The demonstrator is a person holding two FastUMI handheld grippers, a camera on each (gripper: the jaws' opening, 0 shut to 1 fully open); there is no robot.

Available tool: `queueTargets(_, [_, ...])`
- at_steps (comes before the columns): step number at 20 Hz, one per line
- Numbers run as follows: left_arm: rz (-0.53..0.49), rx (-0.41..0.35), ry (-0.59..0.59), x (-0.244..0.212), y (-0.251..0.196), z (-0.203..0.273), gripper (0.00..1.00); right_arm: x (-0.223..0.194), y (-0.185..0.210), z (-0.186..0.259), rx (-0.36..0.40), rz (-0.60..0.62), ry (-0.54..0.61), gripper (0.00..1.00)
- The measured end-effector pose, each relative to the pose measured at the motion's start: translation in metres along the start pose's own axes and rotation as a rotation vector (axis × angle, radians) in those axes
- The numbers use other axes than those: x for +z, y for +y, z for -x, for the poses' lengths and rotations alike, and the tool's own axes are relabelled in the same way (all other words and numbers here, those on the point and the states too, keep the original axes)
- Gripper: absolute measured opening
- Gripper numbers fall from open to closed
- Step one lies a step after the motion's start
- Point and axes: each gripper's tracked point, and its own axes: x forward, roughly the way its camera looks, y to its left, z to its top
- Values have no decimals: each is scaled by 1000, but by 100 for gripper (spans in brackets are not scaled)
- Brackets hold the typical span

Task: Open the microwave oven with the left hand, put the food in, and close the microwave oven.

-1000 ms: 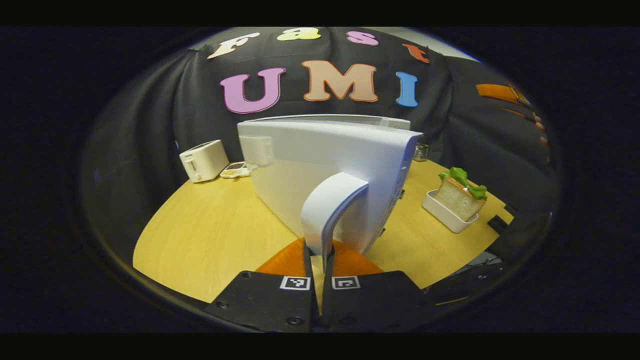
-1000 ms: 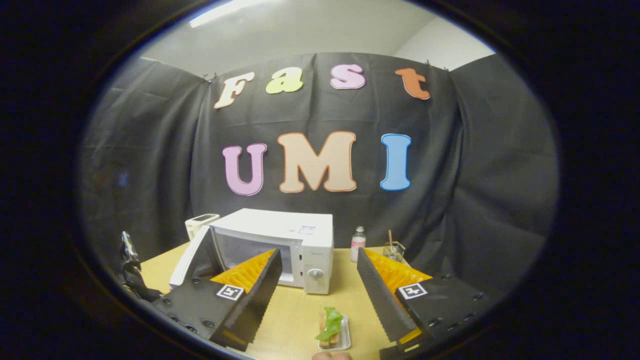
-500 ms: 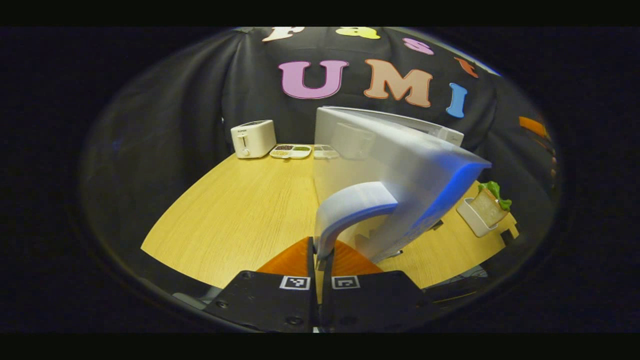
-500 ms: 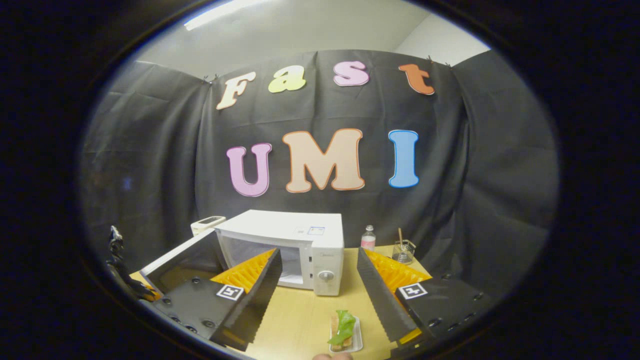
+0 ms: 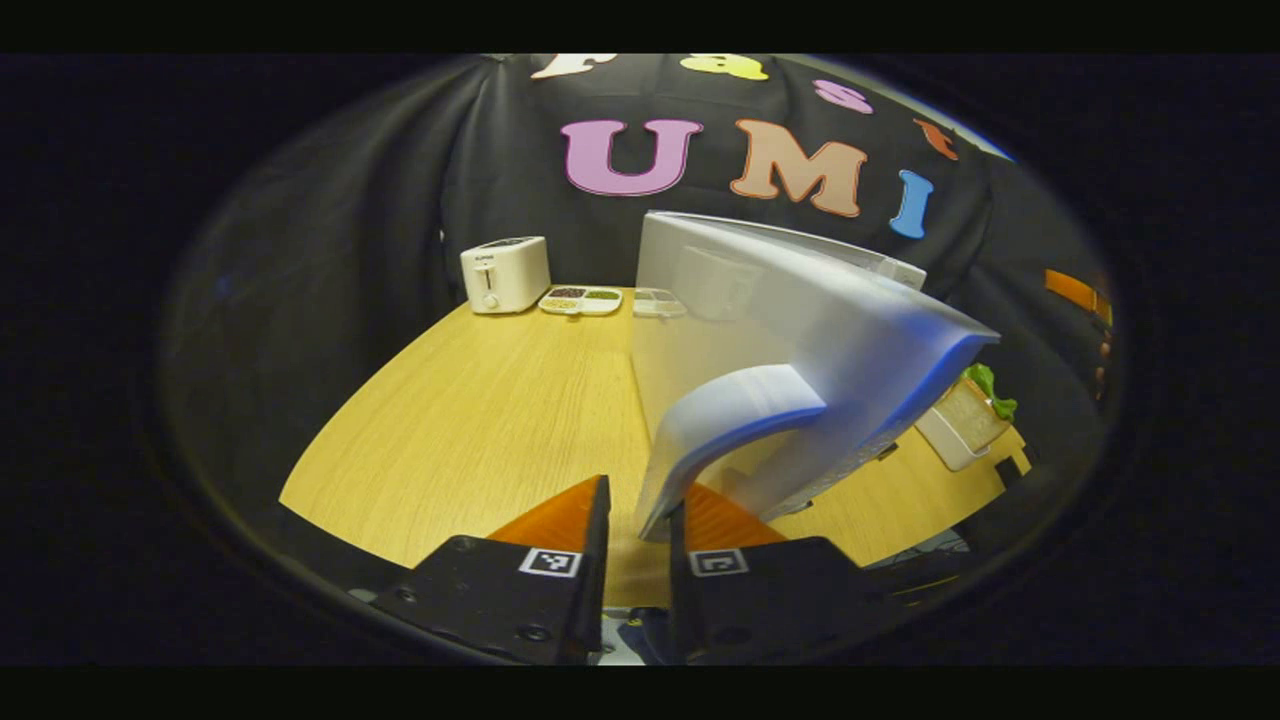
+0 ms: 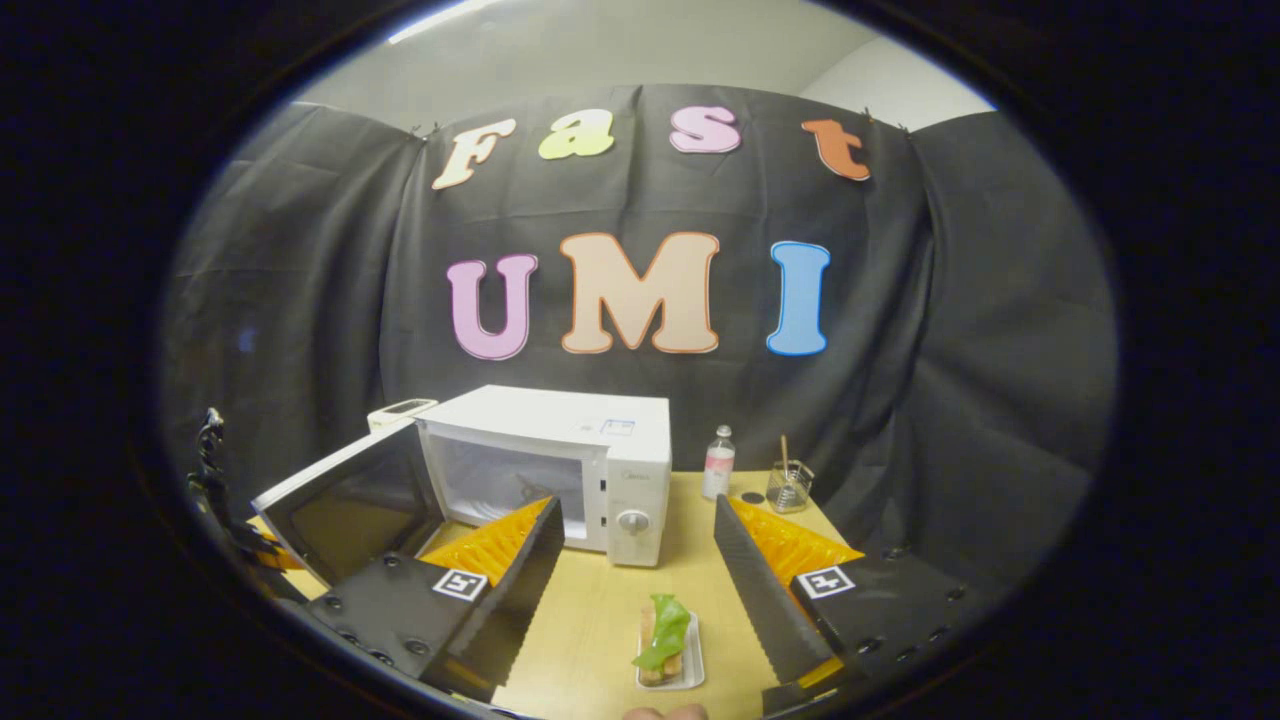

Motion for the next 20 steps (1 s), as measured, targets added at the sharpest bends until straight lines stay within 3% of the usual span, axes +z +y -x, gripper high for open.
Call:
queueTargets(3, [25,26,1,0,8,2,96,-29,-5,0,-13,-20,53,96])
queueTargets(4, [21,29,-1,-1,7,1,100,-40,-9,-1,-20,-20,73,96])
queueTargets(12, [-54,11,-8,9,-7,11,100,-132,-24,-6,-48,-2,246,96])
queueTargets(16, [-20,4,-48,30,-9,28,100,-178,-25,-11,-46,11,335,95])
queueTargets(20, [-58,16,-52,33,-9,48,100,-212,-26,-12,-36,48,394,95])
